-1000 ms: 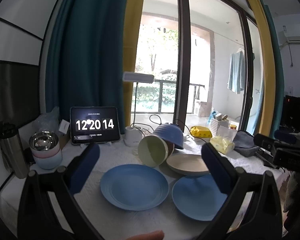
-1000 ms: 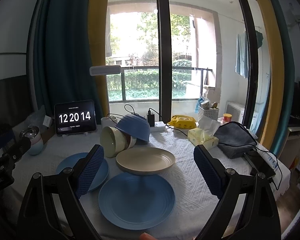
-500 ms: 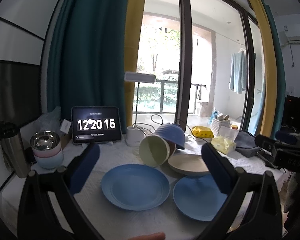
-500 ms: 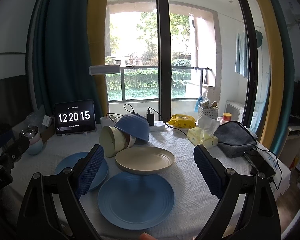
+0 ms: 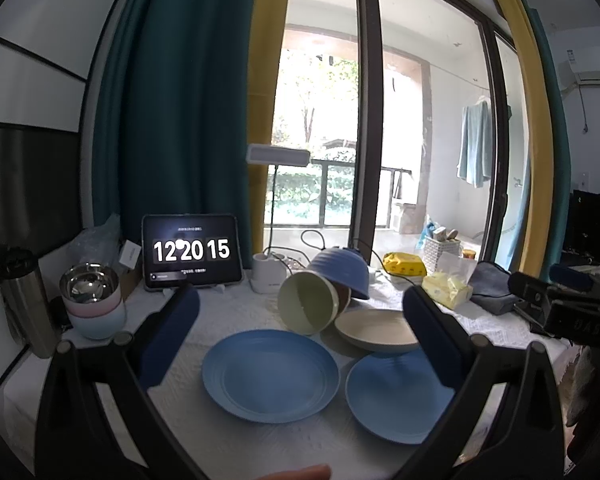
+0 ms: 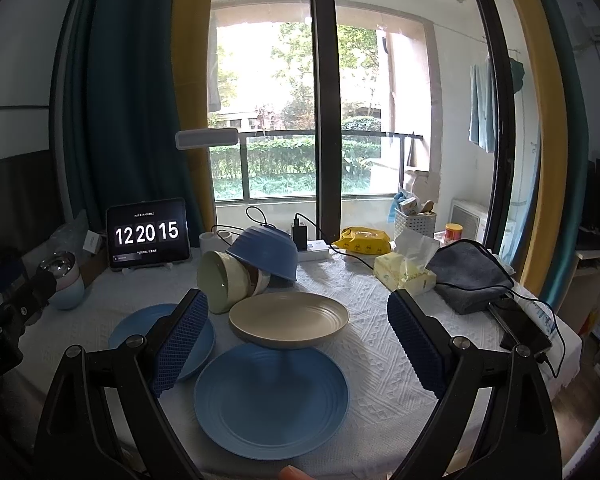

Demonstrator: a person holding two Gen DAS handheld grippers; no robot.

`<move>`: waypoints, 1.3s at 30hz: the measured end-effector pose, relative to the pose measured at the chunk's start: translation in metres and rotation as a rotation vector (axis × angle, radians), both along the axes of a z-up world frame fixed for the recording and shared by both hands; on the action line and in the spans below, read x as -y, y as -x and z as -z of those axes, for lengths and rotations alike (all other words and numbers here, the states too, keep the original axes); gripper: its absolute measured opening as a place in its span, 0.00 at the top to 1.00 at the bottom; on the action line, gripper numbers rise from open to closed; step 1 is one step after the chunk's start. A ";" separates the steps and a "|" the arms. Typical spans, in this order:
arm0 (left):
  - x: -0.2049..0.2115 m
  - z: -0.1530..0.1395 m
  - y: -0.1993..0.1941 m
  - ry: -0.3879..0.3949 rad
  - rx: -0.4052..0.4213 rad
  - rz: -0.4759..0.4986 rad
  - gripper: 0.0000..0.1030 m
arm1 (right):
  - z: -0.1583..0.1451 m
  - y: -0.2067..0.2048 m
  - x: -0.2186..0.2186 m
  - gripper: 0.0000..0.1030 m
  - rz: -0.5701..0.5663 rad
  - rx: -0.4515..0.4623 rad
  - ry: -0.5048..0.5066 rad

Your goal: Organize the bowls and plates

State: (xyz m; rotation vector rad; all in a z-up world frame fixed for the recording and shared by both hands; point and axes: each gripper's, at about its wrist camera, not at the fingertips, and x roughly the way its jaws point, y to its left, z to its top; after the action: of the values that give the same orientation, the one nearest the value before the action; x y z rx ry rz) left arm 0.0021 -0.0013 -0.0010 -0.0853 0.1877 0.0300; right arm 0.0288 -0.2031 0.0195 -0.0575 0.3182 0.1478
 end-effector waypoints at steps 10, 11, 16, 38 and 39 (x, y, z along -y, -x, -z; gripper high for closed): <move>0.002 -0.002 -0.003 -0.004 -0.003 0.003 0.00 | 0.001 -0.002 0.000 0.09 0.004 -0.005 -0.002; 0.002 -0.002 -0.004 -0.005 -0.003 0.004 0.00 | 0.001 -0.003 0.000 0.09 0.005 -0.005 -0.003; 0.002 -0.002 -0.004 -0.006 -0.003 0.003 0.00 | 0.002 -0.004 0.001 0.09 0.005 -0.007 -0.004; 0.021 0.009 -0.038 -0.026 -0.060 0.025 0.00 | 0.019 -0.028 0.012 0.09 0.016 -0.064 -0.024; 0.024 0.009 -0.040 -0.029 -0.065 0.028 0.00 | 0.020 -0.030 0.014 0.09 0.018 -0.068 -0.025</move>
State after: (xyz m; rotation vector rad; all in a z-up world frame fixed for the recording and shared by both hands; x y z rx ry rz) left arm 0.0426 -0.0248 -0.0103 -0.0533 0.2532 0.0079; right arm 0.0592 -0.2172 -0.0007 -0.0247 0.3845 0.1358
